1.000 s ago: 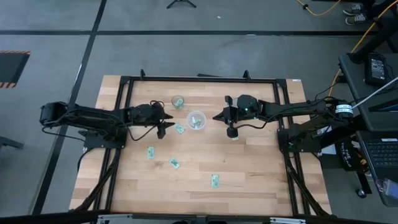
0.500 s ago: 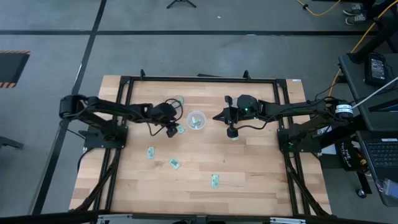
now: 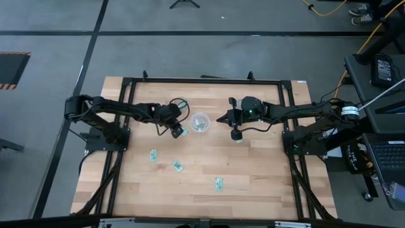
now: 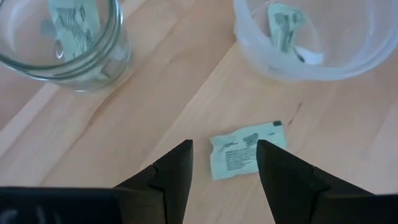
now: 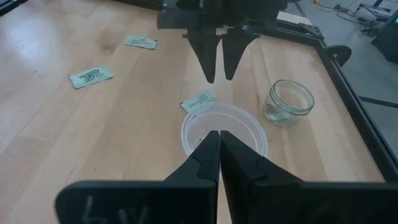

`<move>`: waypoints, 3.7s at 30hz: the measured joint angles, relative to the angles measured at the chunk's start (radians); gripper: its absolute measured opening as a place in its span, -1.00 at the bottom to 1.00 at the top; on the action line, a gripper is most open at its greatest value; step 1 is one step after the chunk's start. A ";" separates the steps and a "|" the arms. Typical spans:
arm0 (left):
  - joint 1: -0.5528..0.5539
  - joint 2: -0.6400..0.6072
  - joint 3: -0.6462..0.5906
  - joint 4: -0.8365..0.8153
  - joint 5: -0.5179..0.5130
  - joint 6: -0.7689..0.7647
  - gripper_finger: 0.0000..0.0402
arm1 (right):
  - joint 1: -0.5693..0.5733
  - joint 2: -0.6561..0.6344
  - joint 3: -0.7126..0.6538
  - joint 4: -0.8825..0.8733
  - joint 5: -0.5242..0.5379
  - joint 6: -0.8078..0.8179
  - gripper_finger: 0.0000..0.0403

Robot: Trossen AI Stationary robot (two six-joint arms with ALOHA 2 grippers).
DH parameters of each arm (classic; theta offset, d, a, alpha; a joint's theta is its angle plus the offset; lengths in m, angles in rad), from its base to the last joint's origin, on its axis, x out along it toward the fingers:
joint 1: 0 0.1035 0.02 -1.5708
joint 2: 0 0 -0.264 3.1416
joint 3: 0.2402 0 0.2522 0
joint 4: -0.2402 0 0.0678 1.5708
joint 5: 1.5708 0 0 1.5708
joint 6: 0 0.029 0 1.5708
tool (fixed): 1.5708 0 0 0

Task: Pick and place Stevia / Truvia into bins
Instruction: Put the stevia packet into the glass container

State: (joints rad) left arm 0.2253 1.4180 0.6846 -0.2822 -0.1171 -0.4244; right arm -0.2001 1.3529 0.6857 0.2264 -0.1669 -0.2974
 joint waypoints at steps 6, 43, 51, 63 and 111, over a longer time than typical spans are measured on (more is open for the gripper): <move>0.000 0.050 -0.001 0.021 -0.028 0.018 -0.15 | 0.000 0.000 0.000 0.000 0.000 0.003 -0.92; -0.003 0.123 -0.007 0.028 0.013 0.120 -0.15 | 0.000 0.000 0.000 -0.023 0.000 0.029 -0.92; -0.003 0.068 -0.004 0.046 0.014 0.113 -0.15 | 0.000 0.000 0.000 -0.036 0.000 0.031 -0.92; -0.021 0.077 -0.003 0.047 0.030 0.097 -0.15 | 0.000 0.000 0.000 -0.037 0.000 0.034 -0.92; -0.034 0.072 -0.006 -0.052 0.095 0.271 -0.98 | 0.000 0.000 0.000 -0.039 0.000 0.035 -0.92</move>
State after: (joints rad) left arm 0.1910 1.4896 0.6781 -0.3345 -0.0222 -0.1535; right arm -0.2001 1.3529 0.6857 0.1874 -0.1669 -0.2627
